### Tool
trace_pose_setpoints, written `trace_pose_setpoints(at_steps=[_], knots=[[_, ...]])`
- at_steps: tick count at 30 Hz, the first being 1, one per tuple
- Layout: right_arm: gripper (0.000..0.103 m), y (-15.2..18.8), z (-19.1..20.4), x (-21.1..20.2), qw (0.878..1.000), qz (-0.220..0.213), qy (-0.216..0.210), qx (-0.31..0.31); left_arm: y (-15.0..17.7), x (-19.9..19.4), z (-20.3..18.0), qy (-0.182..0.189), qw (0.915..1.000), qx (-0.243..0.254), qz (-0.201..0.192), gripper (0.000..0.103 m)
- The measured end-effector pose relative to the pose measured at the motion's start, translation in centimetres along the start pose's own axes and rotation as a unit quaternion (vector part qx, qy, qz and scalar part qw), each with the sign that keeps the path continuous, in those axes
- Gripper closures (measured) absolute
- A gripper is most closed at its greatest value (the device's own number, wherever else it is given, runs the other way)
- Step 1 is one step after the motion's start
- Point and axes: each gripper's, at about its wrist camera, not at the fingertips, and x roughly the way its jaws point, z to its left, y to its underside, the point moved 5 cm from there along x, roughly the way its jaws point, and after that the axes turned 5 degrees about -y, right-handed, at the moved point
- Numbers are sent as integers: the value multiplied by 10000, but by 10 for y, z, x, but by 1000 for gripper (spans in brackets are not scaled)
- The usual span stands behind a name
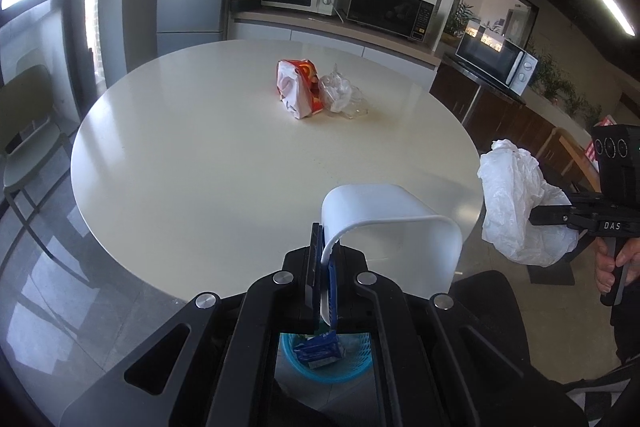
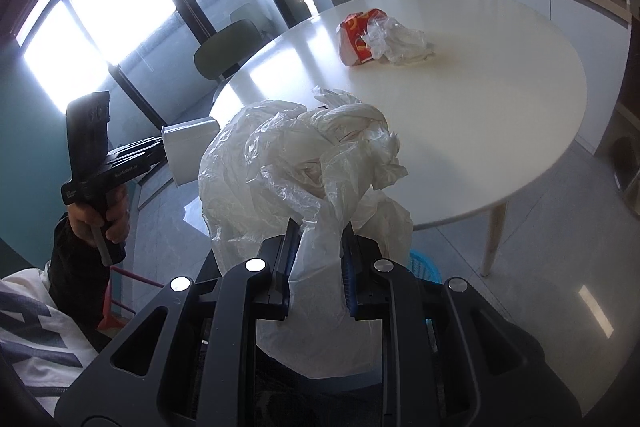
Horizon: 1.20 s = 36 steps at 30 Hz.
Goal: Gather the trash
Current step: 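Carry the white container and white bag down over the blue wastebasket with both tools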
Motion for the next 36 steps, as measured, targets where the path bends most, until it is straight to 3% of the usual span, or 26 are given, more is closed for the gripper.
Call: trace_pose_setpoints(at_steps=[11, 21, 28, 36], knots=[[85, 53, 1, 13, 9988, 325, -266, 249, 46, -11, -19, 295, 9994, 3, 193, 101], [85, 83, -1, 40, 9956, 668, -455, 470, 84, 12, -26, 371, 9974, -59, 611, 101], [85, 99, -21, 67, 9916, 964, -426, 748, 108, 39, -25, 373, 9940, -181, 1016, 101], [85, 123, -64, 112, 9822, 1305, -176, 1341, 142, 95, -15, 325, 9835, -479, 1713, 101]])
